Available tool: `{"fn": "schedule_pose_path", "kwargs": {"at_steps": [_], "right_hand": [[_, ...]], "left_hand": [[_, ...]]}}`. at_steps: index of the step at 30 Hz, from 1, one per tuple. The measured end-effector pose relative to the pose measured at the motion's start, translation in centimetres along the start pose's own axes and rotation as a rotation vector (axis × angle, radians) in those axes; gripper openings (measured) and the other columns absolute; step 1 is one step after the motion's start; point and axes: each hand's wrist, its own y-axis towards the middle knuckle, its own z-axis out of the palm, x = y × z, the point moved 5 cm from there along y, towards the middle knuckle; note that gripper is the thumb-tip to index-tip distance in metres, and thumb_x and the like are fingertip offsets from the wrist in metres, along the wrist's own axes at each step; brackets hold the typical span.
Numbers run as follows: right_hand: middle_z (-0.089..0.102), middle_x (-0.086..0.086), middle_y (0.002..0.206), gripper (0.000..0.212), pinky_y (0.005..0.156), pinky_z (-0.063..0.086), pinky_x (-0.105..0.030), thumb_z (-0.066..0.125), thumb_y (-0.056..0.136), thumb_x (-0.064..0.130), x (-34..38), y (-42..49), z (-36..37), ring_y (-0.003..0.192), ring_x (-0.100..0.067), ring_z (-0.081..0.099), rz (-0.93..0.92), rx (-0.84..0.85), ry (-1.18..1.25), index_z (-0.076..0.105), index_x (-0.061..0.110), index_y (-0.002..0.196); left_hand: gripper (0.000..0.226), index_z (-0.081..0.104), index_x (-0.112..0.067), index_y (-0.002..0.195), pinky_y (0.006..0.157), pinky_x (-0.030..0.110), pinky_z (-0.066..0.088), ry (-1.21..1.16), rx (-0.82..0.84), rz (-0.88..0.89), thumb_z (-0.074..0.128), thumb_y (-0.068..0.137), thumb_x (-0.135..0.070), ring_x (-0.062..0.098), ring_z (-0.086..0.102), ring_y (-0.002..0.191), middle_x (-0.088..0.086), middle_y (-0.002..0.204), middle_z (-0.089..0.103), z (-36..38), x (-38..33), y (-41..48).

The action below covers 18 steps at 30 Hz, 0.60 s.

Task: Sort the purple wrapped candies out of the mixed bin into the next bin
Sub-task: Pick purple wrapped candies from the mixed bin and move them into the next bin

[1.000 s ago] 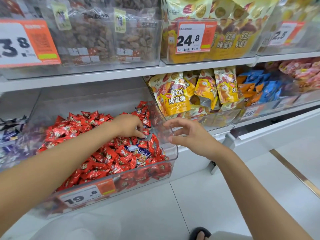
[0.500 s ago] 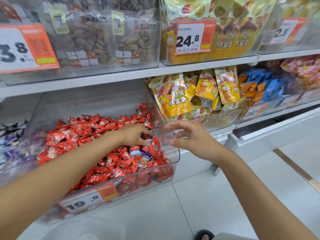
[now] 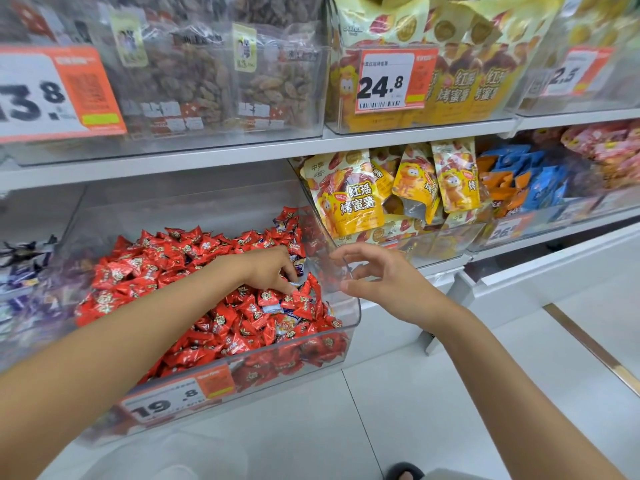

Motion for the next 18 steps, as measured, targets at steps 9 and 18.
{"fn": "schedule_pose_path", "kwargs": {"at_steps": [9,18], "right_hand": [[0.060,-0.001,0.123,0.033,0.085,0.051,-0.024,0.072,0.086,0.012,0.0,0.2,-0.1,0.097,-0.015,0.063,-0.008,0.029,-0.079,0.065,0.037,0.106],[0.067,0.008,0.113,0.031,0.093,0.050,-0.022,0.054,0.094,0.000,4.8,2.6,4.8,0.103,-0.005,0.062,-0.145,0.042,-0.309,0.069,0.019,0.114]], "left_hand": [[0.025,0.060,-0.008,0.097,0.059,0.015,0.036,-0.610,-0.396,-0.012,0.054,0.097,-0.031,-0.010,0.048,0.056,-0.006,0.081,0.055,-4.6,0.1,-4.5],[0.026,0.056,-0.010,0.096,0.053,0.025,0.040,-0.540,-0.533,-0.172,0.045,0.100,-0.032,0.011,0.056,0.060,0.008,0.081,0.065,-6.6,8.2,-13.3]]}}
